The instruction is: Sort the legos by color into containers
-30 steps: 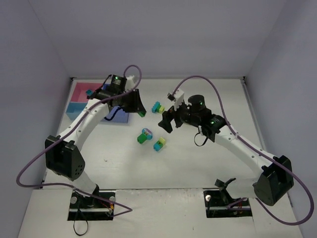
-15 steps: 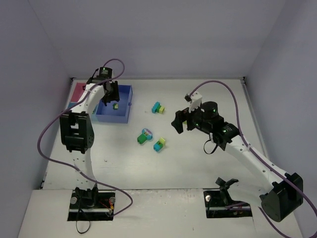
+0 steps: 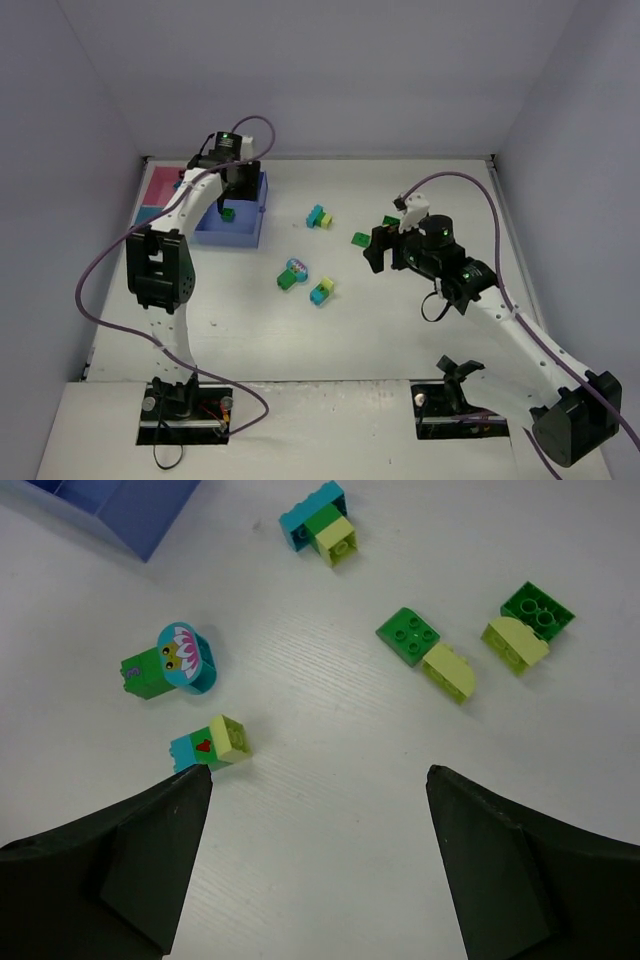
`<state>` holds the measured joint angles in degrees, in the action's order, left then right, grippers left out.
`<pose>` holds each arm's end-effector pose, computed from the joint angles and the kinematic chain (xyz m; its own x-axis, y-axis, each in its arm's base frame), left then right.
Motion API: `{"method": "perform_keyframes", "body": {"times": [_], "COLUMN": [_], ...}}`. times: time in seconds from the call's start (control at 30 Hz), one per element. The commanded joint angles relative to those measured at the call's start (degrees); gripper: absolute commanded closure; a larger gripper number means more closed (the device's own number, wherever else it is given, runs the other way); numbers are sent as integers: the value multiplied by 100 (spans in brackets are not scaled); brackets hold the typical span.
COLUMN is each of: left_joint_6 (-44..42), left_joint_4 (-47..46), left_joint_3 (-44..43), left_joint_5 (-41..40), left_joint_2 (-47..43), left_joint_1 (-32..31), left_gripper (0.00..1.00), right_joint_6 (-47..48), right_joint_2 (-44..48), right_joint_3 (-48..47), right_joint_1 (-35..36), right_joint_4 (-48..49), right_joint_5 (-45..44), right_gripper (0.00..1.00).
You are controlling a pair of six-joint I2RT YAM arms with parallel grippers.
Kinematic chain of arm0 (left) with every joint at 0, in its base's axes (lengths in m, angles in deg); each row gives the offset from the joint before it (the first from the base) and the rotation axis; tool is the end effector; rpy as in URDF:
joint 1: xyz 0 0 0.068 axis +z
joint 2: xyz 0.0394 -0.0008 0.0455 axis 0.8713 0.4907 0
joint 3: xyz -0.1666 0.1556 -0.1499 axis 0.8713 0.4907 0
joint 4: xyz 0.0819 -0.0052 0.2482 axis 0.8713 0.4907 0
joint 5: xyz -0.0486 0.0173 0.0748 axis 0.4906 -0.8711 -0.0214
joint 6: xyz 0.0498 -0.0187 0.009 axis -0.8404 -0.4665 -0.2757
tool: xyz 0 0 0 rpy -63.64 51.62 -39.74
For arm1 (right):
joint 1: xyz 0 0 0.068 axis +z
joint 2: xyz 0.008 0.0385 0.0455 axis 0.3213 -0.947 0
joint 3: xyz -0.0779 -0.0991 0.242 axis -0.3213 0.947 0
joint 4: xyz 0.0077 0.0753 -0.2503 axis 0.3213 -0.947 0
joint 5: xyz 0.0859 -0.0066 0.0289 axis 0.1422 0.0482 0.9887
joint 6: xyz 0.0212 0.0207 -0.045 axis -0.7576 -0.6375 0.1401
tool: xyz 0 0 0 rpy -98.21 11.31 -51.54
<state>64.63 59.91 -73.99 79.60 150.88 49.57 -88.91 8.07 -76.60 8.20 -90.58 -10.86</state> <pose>0.4527 -0.0919 0.2816 -0.7655 -0.0488 -0.6416 0.1073 0.9735 -0.2020 0.2102 0.1140 0.3190 -0.2973 -0.0127 -0.9547 -0.5666 0.8071 0.1657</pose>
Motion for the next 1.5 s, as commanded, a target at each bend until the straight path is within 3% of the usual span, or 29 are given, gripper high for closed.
{"method": "perform_keyframes", "body": {"times": [0.0,0.17,0.33,0.77,1.3,1.47], "left_joint_6": [-1009,-2187,-2682,-3903,-3746,-3667], "left_joint_4": [-595,-606,-386,-746,-1124,-1133], "left_joint_3": [101,-91,-856,-1691,-2263,-1947], "left_joint_5": [739,1346,1847,2366,2559,2656], "left_joint_2": [-643,-257,446,1730,2627,2452], "left_joint_1": [-843,-1548,-2058,-2569,-2789,-2771], "left_gripper": [51,51,51,51,51,68], "right_joint_6": [-255,-545,-853,-1055,-1073,-1046], "right_joint_2": [17,51,87,236,280,315], "right_joint_3": [-41,-68,3,407,416,434], "right_joint_1": [-171,-373,-654,-1094,-1147,-1173], "right_joint_4": [18,-167,-501,-580,-624,-642], "right_joint_5": [-200,-288,-551,63,318,336], "right_gripper": [15,15,15,16,16,16]}}
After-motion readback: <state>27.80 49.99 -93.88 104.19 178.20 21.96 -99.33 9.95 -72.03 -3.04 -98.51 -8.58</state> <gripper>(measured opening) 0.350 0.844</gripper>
